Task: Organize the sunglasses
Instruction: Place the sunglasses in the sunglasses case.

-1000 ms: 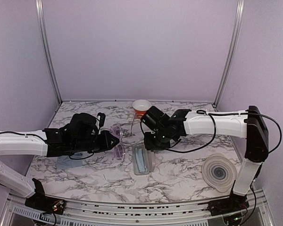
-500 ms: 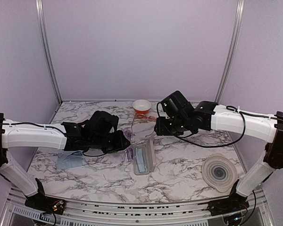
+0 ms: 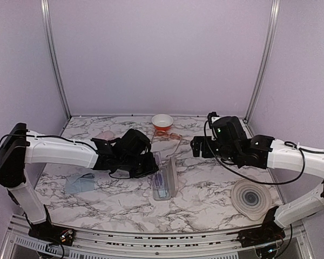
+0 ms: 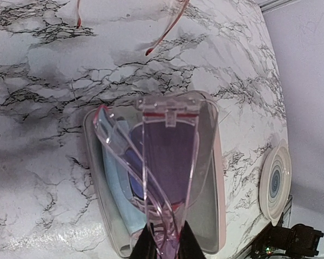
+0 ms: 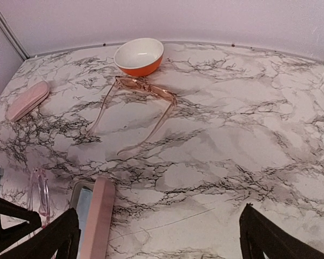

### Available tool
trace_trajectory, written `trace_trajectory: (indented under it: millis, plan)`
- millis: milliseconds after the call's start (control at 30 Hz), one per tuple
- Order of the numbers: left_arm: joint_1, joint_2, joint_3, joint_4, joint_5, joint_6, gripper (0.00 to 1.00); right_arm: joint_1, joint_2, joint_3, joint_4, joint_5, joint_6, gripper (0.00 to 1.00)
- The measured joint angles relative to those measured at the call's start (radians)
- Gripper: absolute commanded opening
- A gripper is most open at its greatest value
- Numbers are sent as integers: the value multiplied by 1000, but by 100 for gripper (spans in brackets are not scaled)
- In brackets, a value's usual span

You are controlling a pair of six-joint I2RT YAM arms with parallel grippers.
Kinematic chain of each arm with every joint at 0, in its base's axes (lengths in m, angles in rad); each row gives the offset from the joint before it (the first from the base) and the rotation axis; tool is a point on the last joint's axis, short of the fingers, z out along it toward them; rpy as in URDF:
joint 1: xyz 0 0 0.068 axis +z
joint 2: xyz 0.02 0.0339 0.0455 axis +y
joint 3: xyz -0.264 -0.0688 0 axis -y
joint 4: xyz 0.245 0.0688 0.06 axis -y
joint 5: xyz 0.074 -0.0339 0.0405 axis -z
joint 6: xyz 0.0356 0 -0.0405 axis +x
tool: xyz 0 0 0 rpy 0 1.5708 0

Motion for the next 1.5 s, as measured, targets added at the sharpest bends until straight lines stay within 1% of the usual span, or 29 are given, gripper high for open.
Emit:
trace_trajectory:
  millis: [133,233,367,567,767,1033,1500]
  plan:
    - [-1,42,37,-11,4,-10,0,-5,-79,-103,134,126,-12,100]
    - [-3,69,66,-24,8,-14,0,-39,-124,-200,231,182,-28,100]
    - [-4,95,87,-40,10,-15,0,-64,-128,-275,302,234,-62,100]
    - [-4,111,105,-70,11,-14,0,-65,-126,-349,396,258,-95,100]
    - [-4,139,127,-88,9,-15,0,-65,-118,-360,444,258,-116,100]
    - [-4,180,146,-124,0,-16,0,-67,-32,-325,441,257,-121,100]
    - [-4,247,182,-145,3,-19,0,-71,-17,-311,436,257,-121,100]
